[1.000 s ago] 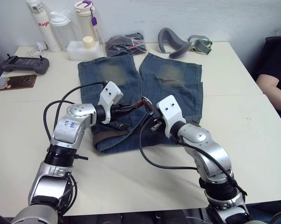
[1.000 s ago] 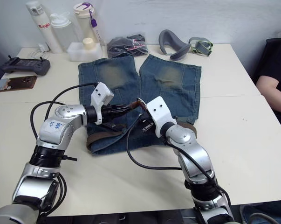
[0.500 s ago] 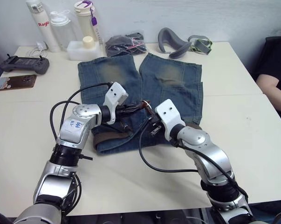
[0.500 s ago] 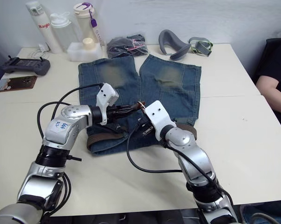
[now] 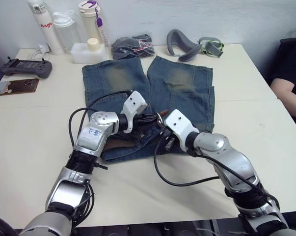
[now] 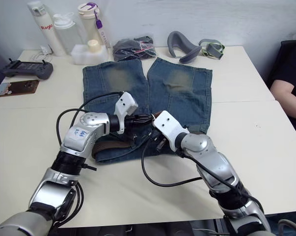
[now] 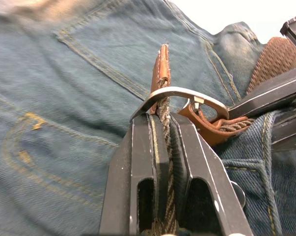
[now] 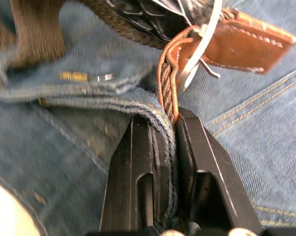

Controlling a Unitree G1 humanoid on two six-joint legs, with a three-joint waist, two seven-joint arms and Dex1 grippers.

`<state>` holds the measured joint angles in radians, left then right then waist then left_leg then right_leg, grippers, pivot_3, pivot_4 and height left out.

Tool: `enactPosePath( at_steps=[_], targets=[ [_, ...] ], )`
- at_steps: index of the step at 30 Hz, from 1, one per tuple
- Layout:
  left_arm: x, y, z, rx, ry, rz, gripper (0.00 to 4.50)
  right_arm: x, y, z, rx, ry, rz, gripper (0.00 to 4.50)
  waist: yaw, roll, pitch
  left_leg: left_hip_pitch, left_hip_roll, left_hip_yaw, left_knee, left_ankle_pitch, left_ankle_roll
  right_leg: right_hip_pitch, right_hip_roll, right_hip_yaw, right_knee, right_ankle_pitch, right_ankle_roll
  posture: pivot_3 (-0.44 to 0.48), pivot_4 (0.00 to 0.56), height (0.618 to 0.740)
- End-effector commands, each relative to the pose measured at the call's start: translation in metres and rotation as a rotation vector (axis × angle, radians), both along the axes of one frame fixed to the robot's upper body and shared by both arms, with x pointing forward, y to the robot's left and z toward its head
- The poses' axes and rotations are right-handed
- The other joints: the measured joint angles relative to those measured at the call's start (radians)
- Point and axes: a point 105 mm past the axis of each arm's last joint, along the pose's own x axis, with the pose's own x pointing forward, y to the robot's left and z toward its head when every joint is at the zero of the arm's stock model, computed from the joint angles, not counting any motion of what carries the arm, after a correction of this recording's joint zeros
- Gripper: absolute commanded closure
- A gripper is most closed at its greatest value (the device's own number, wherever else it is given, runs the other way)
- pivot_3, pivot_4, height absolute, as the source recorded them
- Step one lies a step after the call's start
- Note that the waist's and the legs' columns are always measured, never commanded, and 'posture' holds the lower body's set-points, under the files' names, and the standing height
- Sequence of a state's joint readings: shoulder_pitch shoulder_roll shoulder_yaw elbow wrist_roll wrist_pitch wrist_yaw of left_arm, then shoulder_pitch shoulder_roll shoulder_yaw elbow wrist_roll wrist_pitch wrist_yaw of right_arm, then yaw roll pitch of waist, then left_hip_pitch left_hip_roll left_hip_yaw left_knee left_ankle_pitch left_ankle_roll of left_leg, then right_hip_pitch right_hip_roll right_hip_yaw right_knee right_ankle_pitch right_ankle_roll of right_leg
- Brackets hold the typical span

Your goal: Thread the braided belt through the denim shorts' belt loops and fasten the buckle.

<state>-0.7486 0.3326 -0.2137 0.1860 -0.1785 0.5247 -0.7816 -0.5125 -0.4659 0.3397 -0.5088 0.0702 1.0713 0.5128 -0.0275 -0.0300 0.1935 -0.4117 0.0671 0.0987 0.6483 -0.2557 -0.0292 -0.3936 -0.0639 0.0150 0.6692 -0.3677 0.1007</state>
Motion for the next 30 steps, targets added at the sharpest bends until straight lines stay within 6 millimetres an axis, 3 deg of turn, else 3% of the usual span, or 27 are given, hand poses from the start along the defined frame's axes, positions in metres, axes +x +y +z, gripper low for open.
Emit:
enactPosePath(
  at_steps=[1, 4, 5, 7, 10, 13, 16, 19, 26, 30],
  targets=[
    [-0.001, -0.012, 0.013, 0.015, -0.080, -0.086, 4.50, -0.008, 0.004, 0.010, -0.012, -0.046, 0.078, 4.48, 0.001, 0.000, 0.000, 0.000, 0.000, 0.000, 0.000, 0.000, 0.000, 0.000, 0.000, 0.000, 0.000, 0.000, 0.000, 0.000, 0.150, 0.740],
    [0.000, -0.013, 0.012, 0.013, -0.082, -0.089, 4.50, -0.010, 0.001, 0.018, 0.033, -0.069, 0.085, 4.48, 0.001, 0.000, 0.000, 0.000, 0.000, 0.000, 0.000, 0.000, 0.000, 0.000, 0.000, 0.000, -0.001, 0.000, 0.000, 0.000, 0.150, 0.740],
    [0.000, -0.013, 0.011, 0.013, -0.083, -0.091, 4.50, -0.011, 0.001, 0.020, 0.045, -0.072, 0.087, 3.52, 0.001, 0.000, 0.000, -0.001, 0.000, 0.000, 0.000, 0.000, 0.000, 0.000, 0.000, 0.000, -0.001, 0.000, 0.000, 0.000, 0.150, 0.740],
    [-0.002, -0.013, 0.009, 0.015, -0.081, -0.092, 4.50, -0.021, -0.009, 0.022, 0.037, -0.063, 0.113, 2.79, 0.002, 0.000, 0.000, -0.001, 0.000, 0.000, 0.000, 0.000, 0.000, 0.000, 0.000, 0.000, -0.002, 0.000, 0.001, 0.000, 0.150, 0.740],
    [-0.003, -0.011, 0.007, 0.018, -0.078, -0.087, 4.50, -0.034, -0.028, 0.031, 0.017, -0.061, 0.149, 1.33, 0.004, 0.000, 0.000, -0.003, 0.000, -0.001, 0.001, -0.001, 0.001, 0.000, 0.000, -0.001, -0.003, 0.001, 0.001, 0.000, 0.150, 0.740],
    [-0.003, -0.010, 0.007, 0.024, -0.079, -0.100, 4.50, -0.044, -0.049, 0.056, 0.049, -0.081, 0.180, 0.01, 0.006, 0.000, 0.000, -0.004, -0.001, -0.003, 0.002, -0.001, 0.003, 0.001, -0.001, -0.002, -0.006, 0.002, 0.003, 0.000, 0.150, 0.740],
    [-0.003, -0.013, 0.013, 0.014, -0.084, -0.128, 4.50, -0.033, -0.071, 0.076, -0.060, -0.187, 0.155, 0.01, 0.003, 0.000, 0.000, -0.004, -0.001, -0.002, 0.002, -0.003, 0.006, 0.001, -0.001, -0.001, -0.006, 0.002, 0.004, 0.000, 0.150, 0.740],
    [-0.006, -0.017, 0.021, -0.017, -0.077, -0.162, 4.50, -0.023, -0.077, 0.076, -0.140, -0.235, 0.171, 0.01, 0.002, 0.000, 0.000, -0.004, -0.001, -0.002, 0.003, -0.004, 0.008, 0.002, 0.000, -0.001, -0.006, 0.002, 0.004, 0.000, 0.150, 0.740],
    [-0.012, -0.030, 0.029, -0.025, -0.085, -0.227, 4.50, 0.011, -0.067, 0.052, -0.298, -0.309, 0.283, 0.01, 0.001, 0.000, 0.000, -0.005, -0.001, 0.000, 0.004, -0.002, 0.005, 0.001, 0.000, 0.001, -0.007, 0.003, 0.004, 0.000, 0.150, 0.740],
    [-0.014, -0.034, 0.026, 0.014, -0.112, -0.248, 4.50, 0.022, -0.059, 0.054, -0.322, -0.356, 0.313, 0.01, 0.002, 0.000, 0.000, -0.005, -0.001, 0.000, 0.005, -0.002, 0.005, 0.001, 0.000, 0.001, -0.006, 0.003, 0.005, 0.000, 0.150, 0.740]
  ],
)
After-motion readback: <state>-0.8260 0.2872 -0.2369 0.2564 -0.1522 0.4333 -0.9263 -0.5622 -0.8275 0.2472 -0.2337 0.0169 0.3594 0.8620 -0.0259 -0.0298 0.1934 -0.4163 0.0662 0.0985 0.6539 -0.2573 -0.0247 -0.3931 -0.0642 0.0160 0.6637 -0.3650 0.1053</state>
